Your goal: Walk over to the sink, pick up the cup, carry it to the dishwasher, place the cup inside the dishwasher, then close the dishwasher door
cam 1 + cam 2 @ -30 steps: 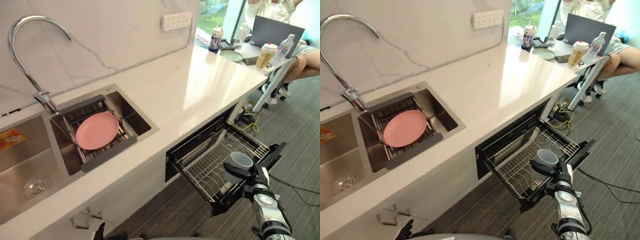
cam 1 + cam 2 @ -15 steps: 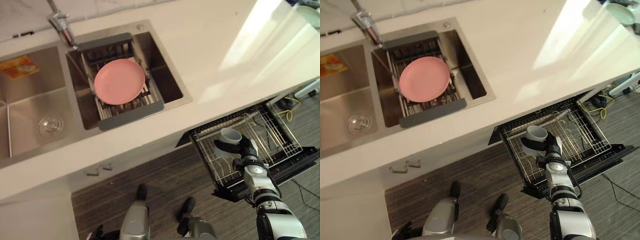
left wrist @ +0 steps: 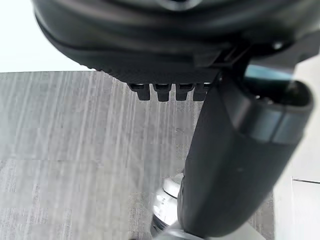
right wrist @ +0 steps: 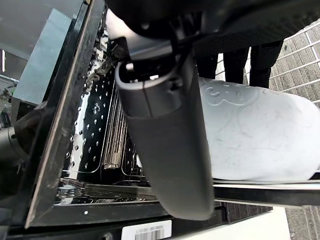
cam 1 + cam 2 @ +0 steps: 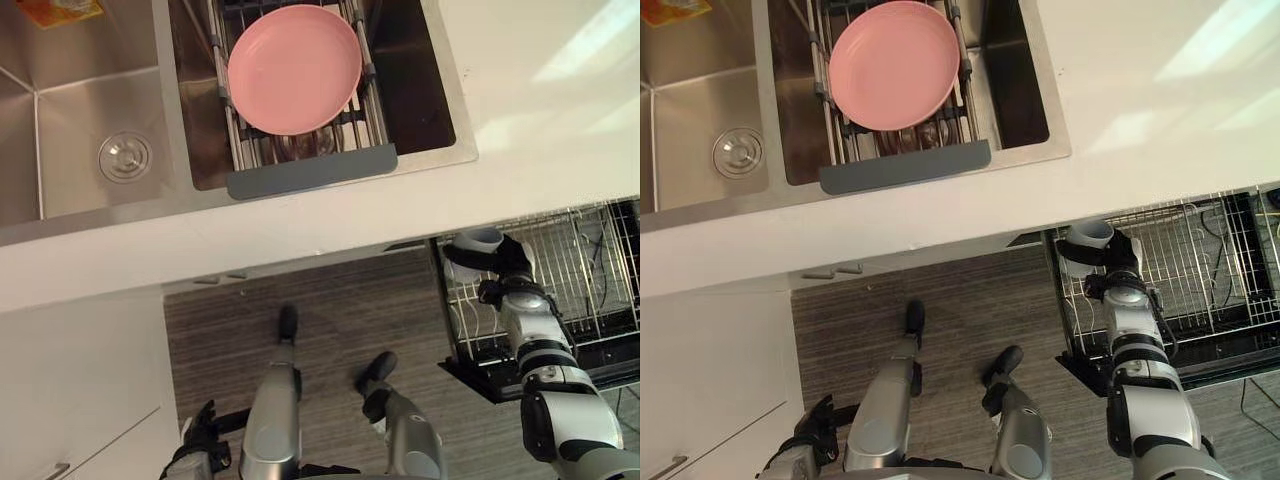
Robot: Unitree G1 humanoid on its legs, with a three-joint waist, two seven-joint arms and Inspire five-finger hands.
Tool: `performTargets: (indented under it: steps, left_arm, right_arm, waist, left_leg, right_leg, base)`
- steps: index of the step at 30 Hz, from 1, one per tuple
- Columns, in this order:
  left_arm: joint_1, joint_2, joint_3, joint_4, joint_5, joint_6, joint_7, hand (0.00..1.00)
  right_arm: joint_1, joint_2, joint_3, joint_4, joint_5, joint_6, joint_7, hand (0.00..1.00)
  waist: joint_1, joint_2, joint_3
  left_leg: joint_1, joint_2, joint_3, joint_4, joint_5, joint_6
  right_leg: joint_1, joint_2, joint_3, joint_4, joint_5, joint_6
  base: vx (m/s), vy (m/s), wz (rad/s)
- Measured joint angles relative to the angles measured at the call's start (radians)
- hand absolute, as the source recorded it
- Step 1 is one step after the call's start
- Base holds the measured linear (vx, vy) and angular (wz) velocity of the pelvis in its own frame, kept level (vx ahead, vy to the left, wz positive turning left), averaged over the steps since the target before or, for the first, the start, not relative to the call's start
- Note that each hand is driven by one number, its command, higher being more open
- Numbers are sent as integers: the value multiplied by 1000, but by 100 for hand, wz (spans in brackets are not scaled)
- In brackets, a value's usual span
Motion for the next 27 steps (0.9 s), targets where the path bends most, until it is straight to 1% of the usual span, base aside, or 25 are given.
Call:
performTargets:
  steps: [3,4,7,10,12,13,16,19,21,24,26,27]
  left_arm:
    - [-1,-1,0,-20,0,-5,-7,100]
    - [-4,0,0,-22,0,-6,-12,100]
    - [-5,1,0,-21,0,-3,-17,100]
    - [-9,-1,-3,-22,2,4,-18,100]
    - [-10,-3,-19,-22,2,6,-18,100]
    - [-10,-3,-24,-22,2,7,-18,100]
    - [-5,-4,-26,-18,3,26,-17,100]
    - [14,-4,-20,-13,4,43,-14,100]
    - [41,-3,-16,-13,4,57,-3,100]
    - [65,-4,-2,-12,12,76,6,100]
    - [82,-7,6,-9,24,93,10,100]
    - [92,-9,9,-2,24,101,18,100]
  right_arm:
    - [-12,3,15,0,-43,22,16,100]
    - [-11,11,18,4,-68,45,33,100]
    - [-11,6,16,14,-67,75,49,100]
    - [-3,17,17,49,-66,73,33,100]
    - [18,33,15,45,-65,55,-6,100]
    - [29,38,12,35,-65,52,-20,100]
    - [91,68,9,-21,-50,22,-73,100]
    - [169,92,7,-142,38,8,-117,100]
    - [236,120,-12,-259,89,0,-136,100]
    - [316,146,-46,-355,99,-1,-148,100]
    - [394,169,-78,-446,99,1,-141,100]
    - [433,180,-82,-500,100,5,-125,100]
  waist:
    - [0,2,0]
    - [1,3,0]
    - [3,3,-1]
    - [4,7,-3]
    - [2,17,-13]
    - [3,18,-20]
    - [2,20,-63]
    - [-7,16,-112]
    - [-26,12,-155]
    - [-52,8,-196]
    - [-77,2,-228]
    - [-96,0,-248]
  left_leg:
    - [12,4,8,-18,1,-8]
    - [18,14,43,-27,2,-8]
    - [24,15,56,-29,10,-13]
    - [49,14,58,-39,16,-8]
    - [73,13,60,-46,18,-10]
    - [77,13,61,-46,18,-10]
    - [106,17,69,-51,17,-12]
    - [146,26,94,-55,8,-21]
    - [188,34,120,-59,-2,-27]
    - [233,42,154,-59,-15,-30]
    - [265,50,188,-59,-25,-35]
    - [278,57,211,-58,-30,-38]
  right_leg:
    - [-2,-2,-1,17,-14,-1]
    - [-2,-3,-4,25,-20,-2]
    - [3,-5,-3,26,-22,0]
    - [22,-5,-4,23,-25,3]
    - [48,-1,-4,8,-25,5]
    - [53,1,-4,4,-24,6]
    - [87,13,-2,-24,-20,12]
    - [125,32,19,-67,-3,15]
    - [155,50,51,-105,15,14]
    - [189,62,83,-135,27,14]
    - [204,75,117,-153,36,11]
    - [204,83,141,-160,42,8]
  base:
    - [-26,-33,4]
    - [-24,-36,7]
    - [-6,-13,1]
    - [0,0,0]
    - [0,0,0]
    - [0,0,0]
    - [18,-19,-4]
    - [19,-22,-24]
    - [13,-23,-40]
    - [7,-10,-40]
    - [0,-4,-51]
    - [11,-15,-59]
